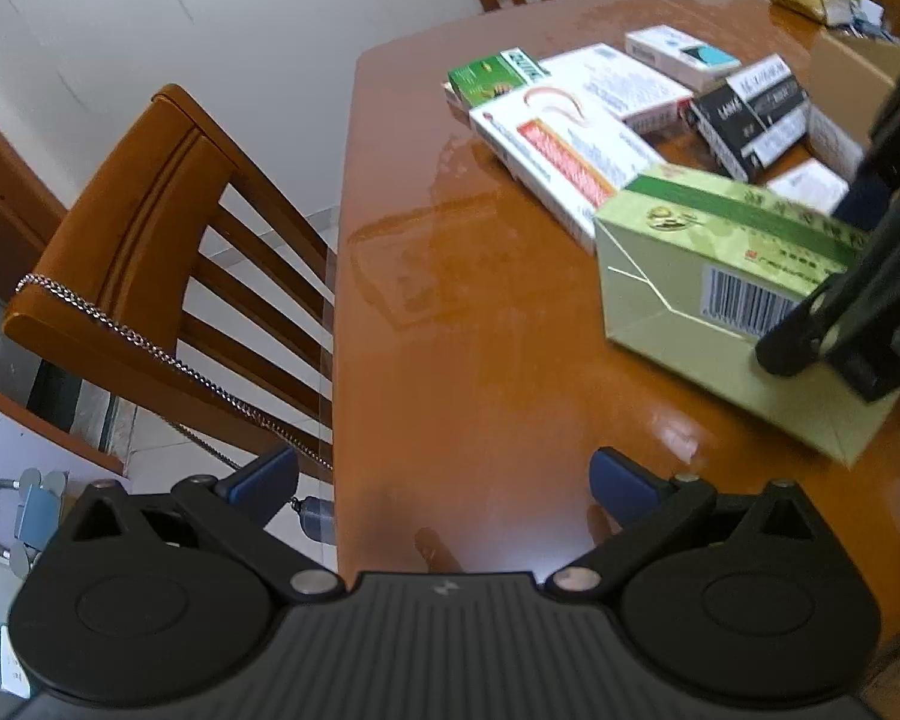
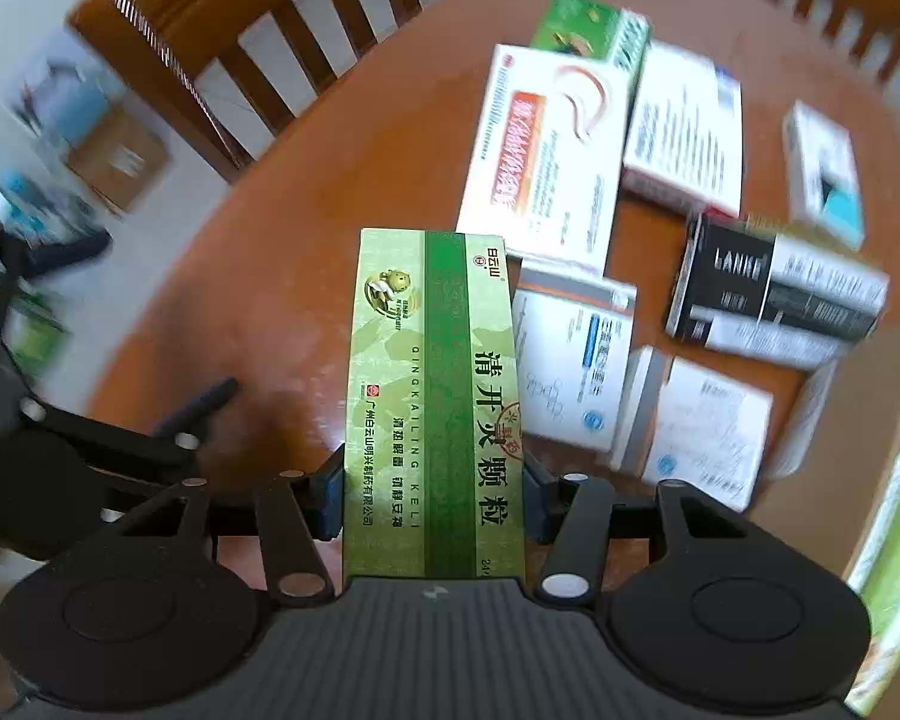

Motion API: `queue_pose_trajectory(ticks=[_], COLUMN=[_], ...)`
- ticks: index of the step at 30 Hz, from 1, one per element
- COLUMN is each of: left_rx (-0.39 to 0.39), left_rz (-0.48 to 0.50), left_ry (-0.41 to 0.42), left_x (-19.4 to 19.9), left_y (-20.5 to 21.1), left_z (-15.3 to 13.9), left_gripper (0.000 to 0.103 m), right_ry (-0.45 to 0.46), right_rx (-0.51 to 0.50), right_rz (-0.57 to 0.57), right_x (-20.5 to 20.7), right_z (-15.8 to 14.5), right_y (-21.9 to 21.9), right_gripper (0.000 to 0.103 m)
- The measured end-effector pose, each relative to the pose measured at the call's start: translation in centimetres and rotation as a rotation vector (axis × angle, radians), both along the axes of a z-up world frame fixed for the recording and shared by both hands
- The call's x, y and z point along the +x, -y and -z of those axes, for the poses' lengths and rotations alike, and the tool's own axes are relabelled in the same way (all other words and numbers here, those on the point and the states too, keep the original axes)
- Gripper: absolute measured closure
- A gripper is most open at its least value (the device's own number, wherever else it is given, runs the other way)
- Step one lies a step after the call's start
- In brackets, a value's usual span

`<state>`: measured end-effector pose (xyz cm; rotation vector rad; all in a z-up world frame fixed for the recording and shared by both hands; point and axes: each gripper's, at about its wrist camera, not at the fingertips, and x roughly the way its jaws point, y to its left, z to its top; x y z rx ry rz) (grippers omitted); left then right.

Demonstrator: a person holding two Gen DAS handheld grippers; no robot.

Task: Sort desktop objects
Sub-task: 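Hold the Qingkailing box in the right gripper above the table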

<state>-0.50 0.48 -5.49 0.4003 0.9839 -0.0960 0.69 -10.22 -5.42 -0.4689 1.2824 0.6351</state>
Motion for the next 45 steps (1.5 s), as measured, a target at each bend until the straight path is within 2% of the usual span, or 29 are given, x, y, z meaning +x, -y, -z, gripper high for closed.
queue_pose_trajectory(ticks=[4,7,14,21,26,30,42,45], left_rx=[-0.018,-0.025,-0.026,-0.027,-0.024,-0.018,-0.007,-0.009], left_rz=[0.016,0.021,0.043,0.058,0.08,0.072,0.056,0.057], left_ry=[-0.006,-0.008,-0.007,0.008,0.003,-0.007,-0.029,-0.036], left_x=[-0.3,-0.6,-1.0,-0.8,-0.6,-0.4,0.1,0.0], left_y=[-0.8,-1.3,-1.6,-1.2,-0.5,-0.3,0.3,0.5], left_z=[0.5,0.6,0.7,0.2,0.3,0.6,1.5,1.7], left_gripper=[0.0,0.0,0.0,0.0,0.0,0.0,0.0,0.0], right_ry=[0.123,0.162,0.102,0.053,0.061,0.014,-0.05,-0.052], right_rx=[-0.094,-0.134,-0.045,0.16,0.13,0.138,0.179,0.172], right_rz=[-0.053,-0.061,0.019,0.188,0.303,0.3,0.189,0.166], right_x=[-2.3,-3.2,-2.9,-1.2,0.4,0.5,-0.5,-0.7], right_z=[0.6,0.9,-0.3,-4.1,-2.6,-1.0,-0.6,-0.5], right_y=[-1.5,-2.2,-1.2,2.6,4.6,4.8,2.4,1.9], right_gripper=[0.044,0.044,0.042,0.035,0.034,0.034,0.034,0.042])
